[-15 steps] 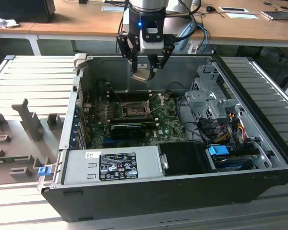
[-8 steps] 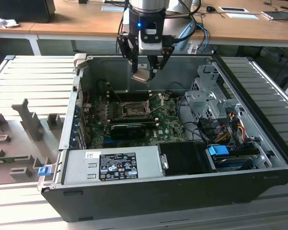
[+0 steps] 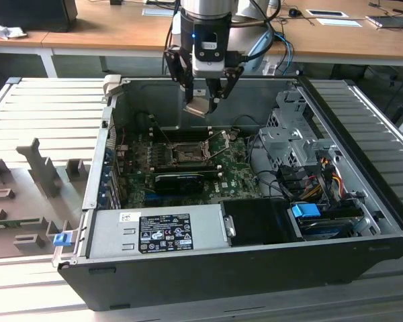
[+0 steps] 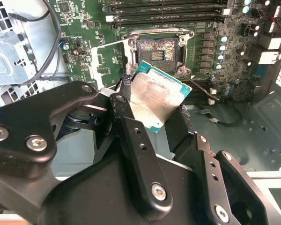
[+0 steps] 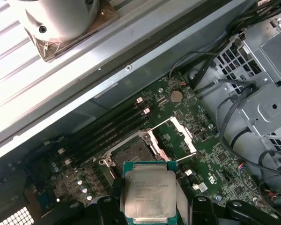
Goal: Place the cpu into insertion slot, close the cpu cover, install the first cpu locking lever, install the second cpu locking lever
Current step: 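Place the cpu into insertion slot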
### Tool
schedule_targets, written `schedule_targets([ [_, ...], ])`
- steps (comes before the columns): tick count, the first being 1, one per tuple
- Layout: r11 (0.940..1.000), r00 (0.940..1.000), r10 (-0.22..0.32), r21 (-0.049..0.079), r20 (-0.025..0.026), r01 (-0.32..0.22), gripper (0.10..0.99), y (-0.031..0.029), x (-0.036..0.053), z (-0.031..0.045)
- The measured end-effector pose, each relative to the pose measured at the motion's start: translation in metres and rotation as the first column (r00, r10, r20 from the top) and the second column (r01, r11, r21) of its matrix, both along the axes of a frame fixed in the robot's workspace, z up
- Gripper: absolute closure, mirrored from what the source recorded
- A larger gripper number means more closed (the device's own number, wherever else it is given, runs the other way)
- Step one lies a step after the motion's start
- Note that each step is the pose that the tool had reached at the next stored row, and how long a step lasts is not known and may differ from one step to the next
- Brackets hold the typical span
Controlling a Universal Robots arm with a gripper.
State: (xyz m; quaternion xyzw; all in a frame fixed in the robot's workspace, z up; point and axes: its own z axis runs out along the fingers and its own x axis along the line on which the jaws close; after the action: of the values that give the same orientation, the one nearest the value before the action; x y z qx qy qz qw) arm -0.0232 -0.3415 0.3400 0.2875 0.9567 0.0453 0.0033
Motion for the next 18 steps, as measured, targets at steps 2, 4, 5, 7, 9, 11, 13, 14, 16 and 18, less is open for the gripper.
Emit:
schedule_targets([
  [2, 1.0, 1.0, -0.008, 0.0, -0.0001, 0.008, 0.553, 0.0, 0.0, -0.0004],
  [4, 0.9998, 0.9998, -0.019, 0.0, -0.0003, 0.019, 0.553, 0.0, 0.0, -0.0011],
  [5, 0.9997, 0.9997, -0.024, 0.0, -0.0003, 0.024, 0.553, 0.0, 0.0, -0.0013],
  [7, 0.9996, 0.9996, -0.029, 0.0, -0.0004, 0.029, 0.553, 0.0, 0.0, -0.0017],
  [9, 0.9994, 0.9994, -0.036, 0.0, -0.0004, 0.036, 0.553, 0.0, 0.0, -0.0022],
  [11, 0.9988, 0.9988, -0.048, 0.0, -0.0004, 0.048, 0.553, 0.0, 0.0, -0.0031],
  [13, 0.9985, 0.9985, -0.055, 0.0, -0.0005, 0.055, 0.553, 0.0, 0.0, -0.0037],
  [14, 0.9982, 0.9982, -0.059, 0.0, -0.0005, 0.059, 0.553, 0.0, 0.0, -0.0038],
  [16, 0.9974, 0.9974, -0.071, 0.0, -0.0006, 0.071, 0.553, 0.0, 0.0, -0.0046],
  [18, 0.9964, 0.9964, -0.084, 0.0, -0.0011, 0.084, 0.553, 0.0, 0.0, -0.005],
])
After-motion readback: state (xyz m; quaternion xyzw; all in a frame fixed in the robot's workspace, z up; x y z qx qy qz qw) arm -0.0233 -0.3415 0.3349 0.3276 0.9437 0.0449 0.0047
